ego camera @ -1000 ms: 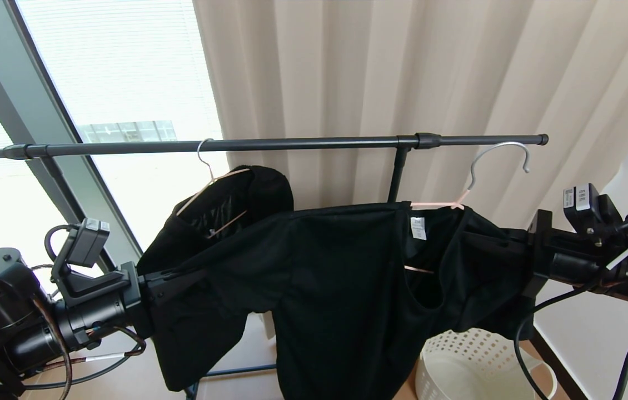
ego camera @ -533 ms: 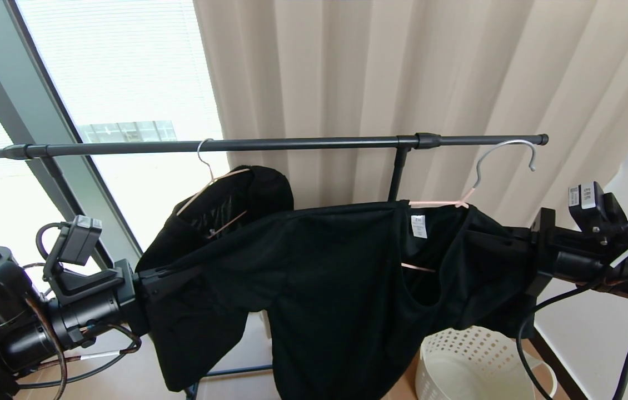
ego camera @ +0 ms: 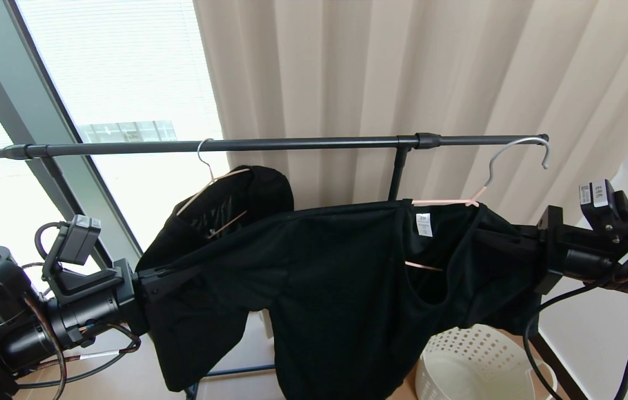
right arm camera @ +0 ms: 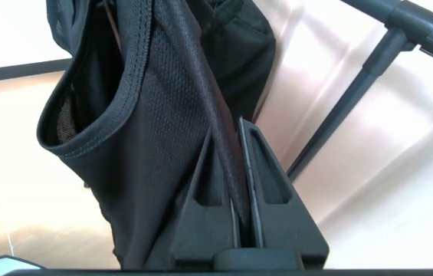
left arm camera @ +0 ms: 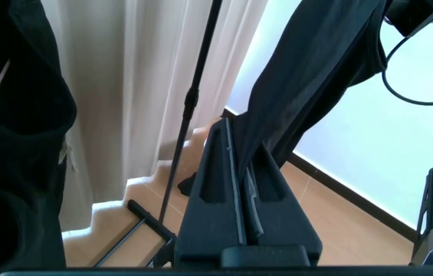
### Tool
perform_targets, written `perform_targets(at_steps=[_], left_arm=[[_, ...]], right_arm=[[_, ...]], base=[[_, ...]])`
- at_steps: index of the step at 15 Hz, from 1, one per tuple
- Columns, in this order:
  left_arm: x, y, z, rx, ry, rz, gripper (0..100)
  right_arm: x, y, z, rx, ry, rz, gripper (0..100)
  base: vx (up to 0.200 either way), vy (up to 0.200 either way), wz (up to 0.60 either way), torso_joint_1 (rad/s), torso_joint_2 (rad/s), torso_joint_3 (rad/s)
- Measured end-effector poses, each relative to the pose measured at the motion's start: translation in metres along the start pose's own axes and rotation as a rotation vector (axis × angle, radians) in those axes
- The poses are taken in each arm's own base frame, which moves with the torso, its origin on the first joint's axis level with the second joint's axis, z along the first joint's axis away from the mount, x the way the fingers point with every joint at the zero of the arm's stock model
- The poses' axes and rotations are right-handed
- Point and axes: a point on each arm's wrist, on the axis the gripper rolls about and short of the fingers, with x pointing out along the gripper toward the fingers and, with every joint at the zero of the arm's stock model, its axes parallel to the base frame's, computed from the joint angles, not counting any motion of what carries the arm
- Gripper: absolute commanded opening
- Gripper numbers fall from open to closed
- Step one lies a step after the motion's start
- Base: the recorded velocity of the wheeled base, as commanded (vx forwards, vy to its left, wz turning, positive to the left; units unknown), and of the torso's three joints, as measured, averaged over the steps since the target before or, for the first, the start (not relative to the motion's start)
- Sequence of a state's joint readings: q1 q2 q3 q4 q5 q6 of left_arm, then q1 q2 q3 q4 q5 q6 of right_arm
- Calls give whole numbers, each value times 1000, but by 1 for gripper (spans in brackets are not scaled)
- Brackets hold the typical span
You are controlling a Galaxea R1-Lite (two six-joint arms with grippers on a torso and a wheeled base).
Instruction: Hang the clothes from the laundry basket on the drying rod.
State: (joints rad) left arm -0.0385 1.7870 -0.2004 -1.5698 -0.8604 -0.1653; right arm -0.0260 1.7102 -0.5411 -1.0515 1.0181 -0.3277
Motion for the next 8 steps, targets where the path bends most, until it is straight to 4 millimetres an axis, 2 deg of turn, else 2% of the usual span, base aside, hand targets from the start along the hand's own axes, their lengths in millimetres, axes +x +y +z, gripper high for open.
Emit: perform_targets(at_steps=[8], left_arm=[[-1,1,0,-1,0,4,0]], right_arm=[[-6,-5,0,-3,-11,13,0]], base=[[0,0,0,0,0,0]])
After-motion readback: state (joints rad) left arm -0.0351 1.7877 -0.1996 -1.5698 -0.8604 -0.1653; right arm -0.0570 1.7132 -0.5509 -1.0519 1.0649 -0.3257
